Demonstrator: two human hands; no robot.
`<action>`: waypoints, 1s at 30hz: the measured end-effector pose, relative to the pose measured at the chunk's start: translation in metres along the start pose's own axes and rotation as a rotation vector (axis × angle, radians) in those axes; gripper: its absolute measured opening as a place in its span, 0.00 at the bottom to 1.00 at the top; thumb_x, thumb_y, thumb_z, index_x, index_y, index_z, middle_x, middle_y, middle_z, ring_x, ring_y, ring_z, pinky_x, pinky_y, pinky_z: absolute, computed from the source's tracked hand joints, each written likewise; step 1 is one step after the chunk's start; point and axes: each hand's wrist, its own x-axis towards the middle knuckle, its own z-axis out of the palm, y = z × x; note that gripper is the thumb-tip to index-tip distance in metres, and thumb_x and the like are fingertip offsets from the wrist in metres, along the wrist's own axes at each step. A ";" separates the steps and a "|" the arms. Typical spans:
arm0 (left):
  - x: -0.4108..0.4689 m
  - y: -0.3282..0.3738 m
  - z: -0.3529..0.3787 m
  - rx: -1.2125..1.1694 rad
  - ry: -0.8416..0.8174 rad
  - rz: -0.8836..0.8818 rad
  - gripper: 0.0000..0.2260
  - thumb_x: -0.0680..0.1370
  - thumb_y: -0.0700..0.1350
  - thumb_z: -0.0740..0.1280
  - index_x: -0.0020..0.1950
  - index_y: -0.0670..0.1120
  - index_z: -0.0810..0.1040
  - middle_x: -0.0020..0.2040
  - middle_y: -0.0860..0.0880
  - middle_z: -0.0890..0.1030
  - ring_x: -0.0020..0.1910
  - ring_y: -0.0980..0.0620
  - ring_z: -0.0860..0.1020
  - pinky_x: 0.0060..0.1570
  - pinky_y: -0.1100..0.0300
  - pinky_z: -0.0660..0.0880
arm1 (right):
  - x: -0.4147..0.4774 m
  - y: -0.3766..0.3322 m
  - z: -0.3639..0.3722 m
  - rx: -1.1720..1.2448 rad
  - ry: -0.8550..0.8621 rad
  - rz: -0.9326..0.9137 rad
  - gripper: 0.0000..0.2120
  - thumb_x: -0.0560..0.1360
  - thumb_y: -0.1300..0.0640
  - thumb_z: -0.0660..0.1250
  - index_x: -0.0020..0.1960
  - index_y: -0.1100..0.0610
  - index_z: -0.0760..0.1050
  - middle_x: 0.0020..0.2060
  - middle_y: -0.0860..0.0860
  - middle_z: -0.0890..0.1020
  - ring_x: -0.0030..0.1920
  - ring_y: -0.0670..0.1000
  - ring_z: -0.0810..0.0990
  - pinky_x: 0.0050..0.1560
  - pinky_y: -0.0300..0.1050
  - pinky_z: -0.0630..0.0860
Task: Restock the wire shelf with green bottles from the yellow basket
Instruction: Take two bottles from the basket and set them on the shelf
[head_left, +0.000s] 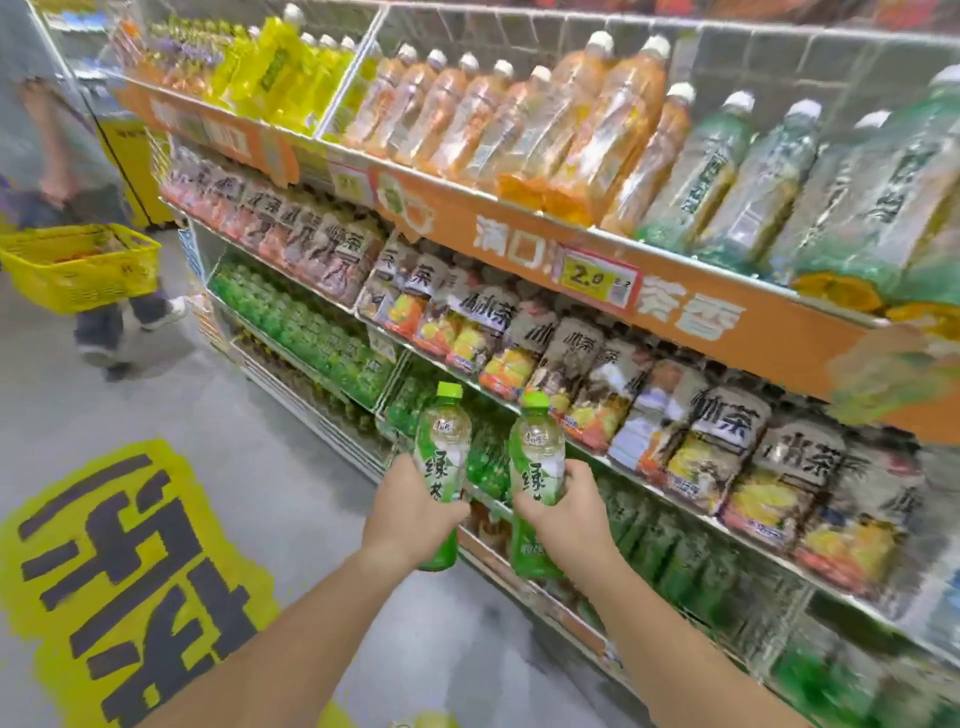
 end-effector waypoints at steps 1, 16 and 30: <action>0.014 -0.004 0.005 0.010 -0.026 0.014 0.22 0.62 0.51 0.77 0.49 0.47 0.72 0.44 0.50 0.79 0.43 0.48 0.78 0.40 0.57 0.71 | 0.006 0.004 0.005 0.006 0.036 0.021 0.21 0.70 0.53 0.75 0.57 0.49 0.68 0.45 0.47 0.81 0.42 0.47 0.82 0.42 0.47 0.80; 0.088 -0.099 0.154 0.151 -0.481 0.096 0.20 0.62 0.48 0.76 0.47 0.51 0.70 0.43 0.53 0.78 0.39 0.55 0.74 0.36 0.57 0.67 | 0.041 0.165 0.064 0.139 0.346 0.357 0.19 0.70 0.58 0.77 0.55 0.52 0.71 0.43 0.46 0.83 0.38 0.35 0.80 0.34 0.29 0.72; 0.112 -0.085 0.393 0.177 -0.654 0.353 0.18 0.62 0.51 0.77 0.46 0.49 0.74 0.40 0.51 0.79 0.40 0.50 0.79 0.40 0.57 0.74 | 0.111 0.348 -0.020 0.094 0.634 0.440 0.17 0.71 0.57 0.75 0.52 0.48 0.70 0.45 0.45 0.81 0.38 0.37 0.78 0.39 0.34 0.75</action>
